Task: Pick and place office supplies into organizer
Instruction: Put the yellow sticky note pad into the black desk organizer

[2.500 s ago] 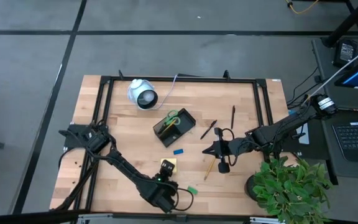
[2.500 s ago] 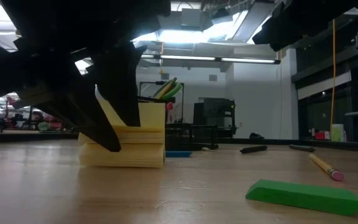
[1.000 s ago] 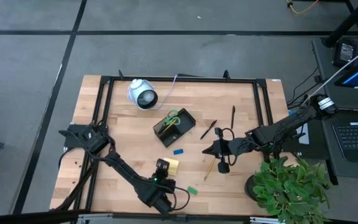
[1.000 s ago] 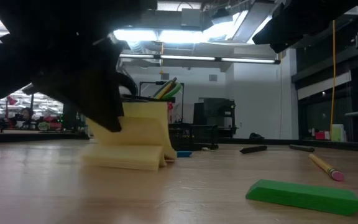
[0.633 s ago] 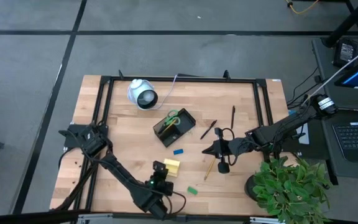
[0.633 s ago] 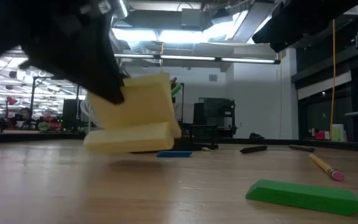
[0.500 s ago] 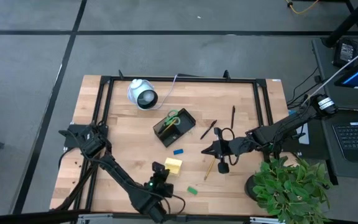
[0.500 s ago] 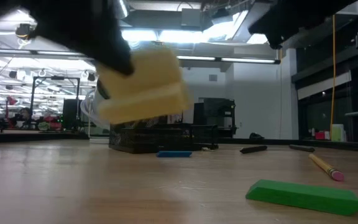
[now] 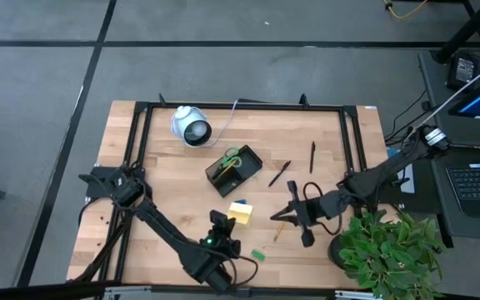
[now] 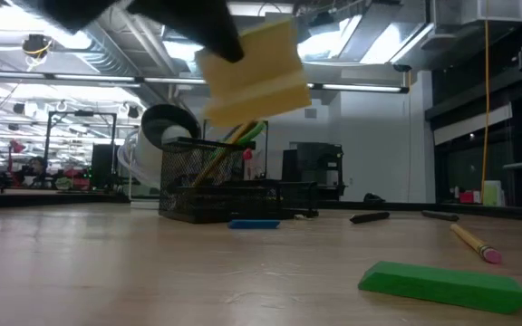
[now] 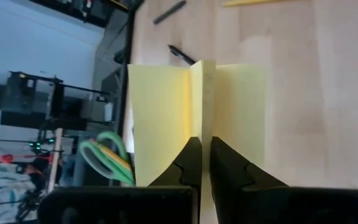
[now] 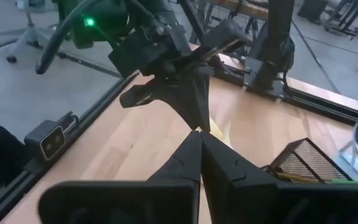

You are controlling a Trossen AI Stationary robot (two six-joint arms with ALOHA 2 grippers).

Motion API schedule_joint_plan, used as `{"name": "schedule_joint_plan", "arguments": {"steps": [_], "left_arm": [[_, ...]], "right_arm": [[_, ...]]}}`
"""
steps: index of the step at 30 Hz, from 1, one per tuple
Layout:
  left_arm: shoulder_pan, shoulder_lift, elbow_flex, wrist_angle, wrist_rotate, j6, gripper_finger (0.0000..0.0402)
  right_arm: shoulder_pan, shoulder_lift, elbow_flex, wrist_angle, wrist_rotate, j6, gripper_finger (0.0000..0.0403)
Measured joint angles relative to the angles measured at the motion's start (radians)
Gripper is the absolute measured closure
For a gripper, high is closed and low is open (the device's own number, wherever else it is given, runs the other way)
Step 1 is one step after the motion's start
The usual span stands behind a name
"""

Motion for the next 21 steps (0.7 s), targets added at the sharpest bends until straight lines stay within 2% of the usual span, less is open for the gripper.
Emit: {"name": "schedule_joint_plan", "arguments": {"steps": [5, 12, 17, 21], "left_arm": [[0.020, 0.000, 0.046, 0.000, -0.042, 0.064, 0.0395], [0.033, 0.000, 0.100, 0.000, -0.065, 0.138, 0.0394], [0.039, 0.000, 0.103, 0.000, -0.086, 0.155, 0.0395], [0.046, 0.000, 0.103, 0.000, -0.086, 0.161, 0.0395]], "right_arm": [[0.015, 0.018, 0.080, -0.142, 0.033, 0.001, 0.0395], [0.046, 0.102, 0.168, -0.227, 0.045, -0.052, 0.0395], [0.099, 0.198, 0.285, -0.374, 0.191, -0.064, 0.0395], [0.117, 0.278, 0.388, -0.490, 0.250, -0.051, 0.0395]]}}
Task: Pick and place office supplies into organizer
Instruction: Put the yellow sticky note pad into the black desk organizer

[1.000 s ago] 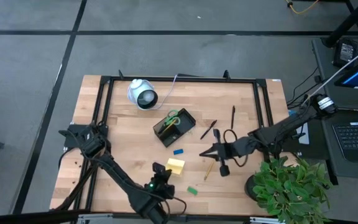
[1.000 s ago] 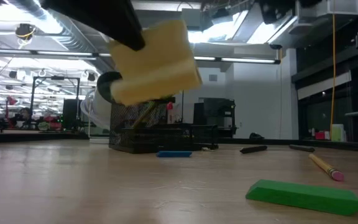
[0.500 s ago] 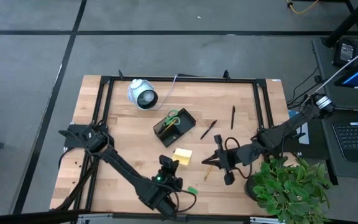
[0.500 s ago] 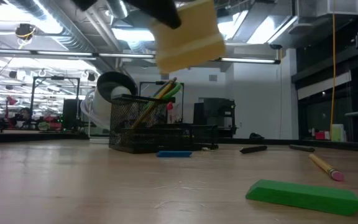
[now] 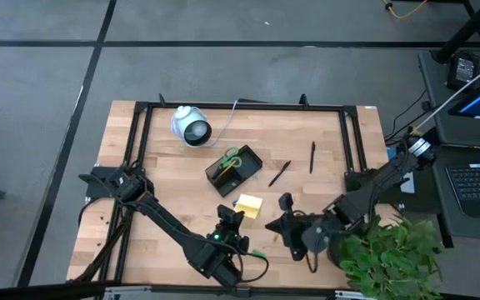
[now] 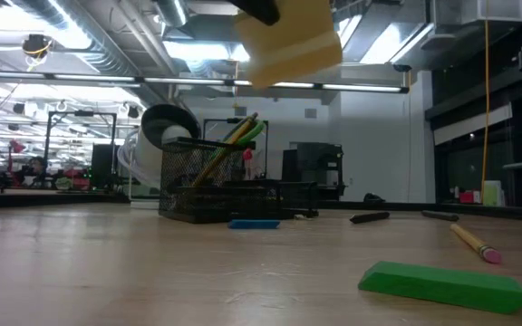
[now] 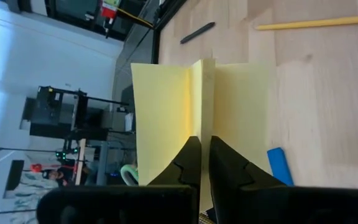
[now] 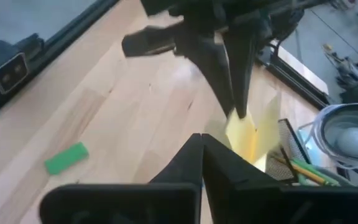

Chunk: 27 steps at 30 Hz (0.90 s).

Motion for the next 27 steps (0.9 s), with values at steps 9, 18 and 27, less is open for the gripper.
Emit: {"name": "schedule_joint_plan", "arguments": {"steps": [9, 18, 27], "left_arm": [[0.007, 0.000, 0.000, 0.005, -0.006, 0.000, 0.0395], [0.004, 0.000, 0.000, 0.007, -0.025, 0.000, 0.0395], [-0.002, 0.000, 0.000, 0.026, -0.092, 0.015, 0.0395]], "right_arm": [[0.000, 0.119, 0.120, -0.041, 0.065, -0.056, 0.0329], [-0.016, 0.124, 0.119, -0.049, 0.097, -0.078, 0.0269], [-0.062, 0.124, 0.118, -0.068, 0.097, -0.065, 0.0267]]}}
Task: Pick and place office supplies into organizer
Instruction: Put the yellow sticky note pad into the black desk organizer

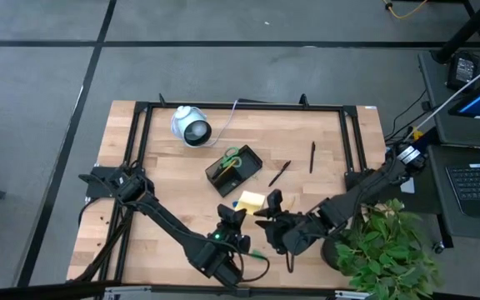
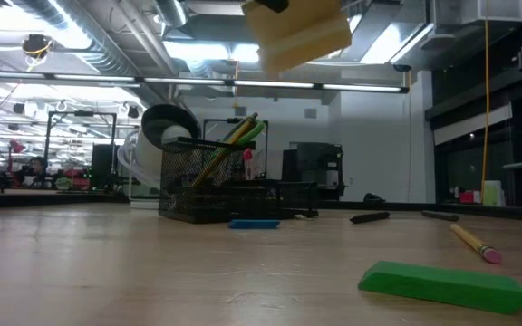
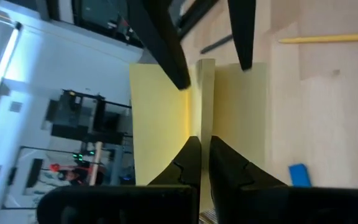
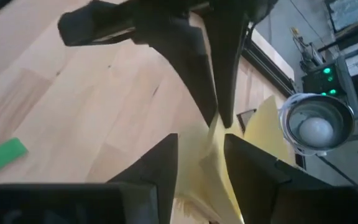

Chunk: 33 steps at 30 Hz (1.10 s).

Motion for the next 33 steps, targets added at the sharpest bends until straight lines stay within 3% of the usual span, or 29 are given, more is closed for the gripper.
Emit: {"name": "schedule_joint_plan", "arguments": {"steps": [18, 23, 28, 33], "left_arm": [[-0.019, 0.000, 0.000, 0.015, -0.097, -0.007, 0.0395], [-0.018, 0.000, 0.000, 0.016, -0.093, -0.006, 0.0395], [-0.009, 0.000, 0.000, 0.016, -0.081, -0.034, 0.0384], [-0.007, 0.000, 0.000, 0.015, -0.080, -0.048, 0.0360]], "right_arm": [[-0.034, 0.000, 0.000, -0.009, 0.001, 0.017, 0.0271], [-0.034, 0.000, -0.001, -0.009, 0.001, 0.014, 0.0309], [-0.034, 0.000, -0.001, -0.013, 0.012, 0.014, 0.0379], [-0.034, 0.000, -0.001, -0.014, 0.013, 0.016, 0.0381]]}}
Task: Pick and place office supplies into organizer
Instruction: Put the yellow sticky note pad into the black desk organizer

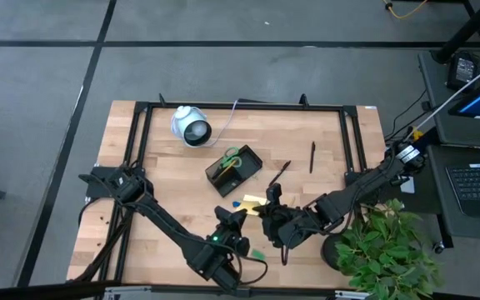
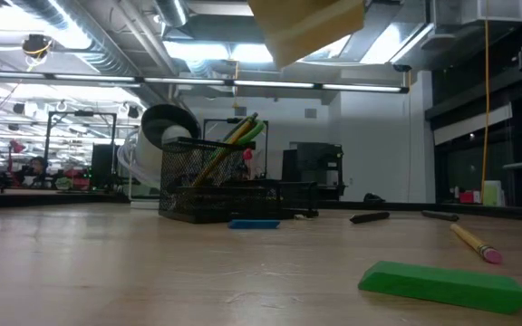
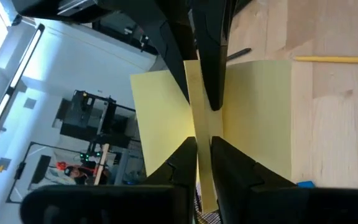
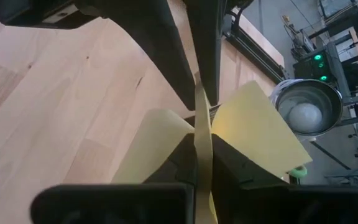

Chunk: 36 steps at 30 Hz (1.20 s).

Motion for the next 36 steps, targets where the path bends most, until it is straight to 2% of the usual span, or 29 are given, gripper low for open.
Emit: {"name": "schedule_joint_plan", "arguments": {"steps": [7, 13, 18, 26, 30, 36], "left_arm": [[-0.015, -0.006, 0.000, -0.071, -0.011, -0.032, 0.0348], [-0.036, -0.076, -0.001, -0.221, -0.013, -0.185, 0.0350], [-0.058, -0.118, -0.004, -0.327, -0.012, -0.327, 0.0348], [-0.100, -0.141, -0.005, -0.329, -0.022, -0.342, 0.0354], [-0.124, -0.151, -0.005, -0.329, -0.024, -0.358, 0.0361], [-0.146, -0.192, -0.005, -0.329, -0.027, -0.375, 0.0372]], "right_arm": [[0.000, 0.000, 0.000, 0.009, 0.019, -0.026, 0.0381], [-0.023, -0.008, 0.000, 0.002, 0.009, -0.041, 0.0381], [-0.063, -0.046, 0.000, 0.004, -0.068, -0.095, 0.0381], [-0.157, -0.094, 0.000, -0.020, -0.088, -0.191, 0.0381], [-0.231, -0.103, 0.000, -0.056, -0.160, -0.188, 0.0381], [-0.311, -0.103, -0.005, -0.072, -0.170, -0.187, 0.0381]]}}
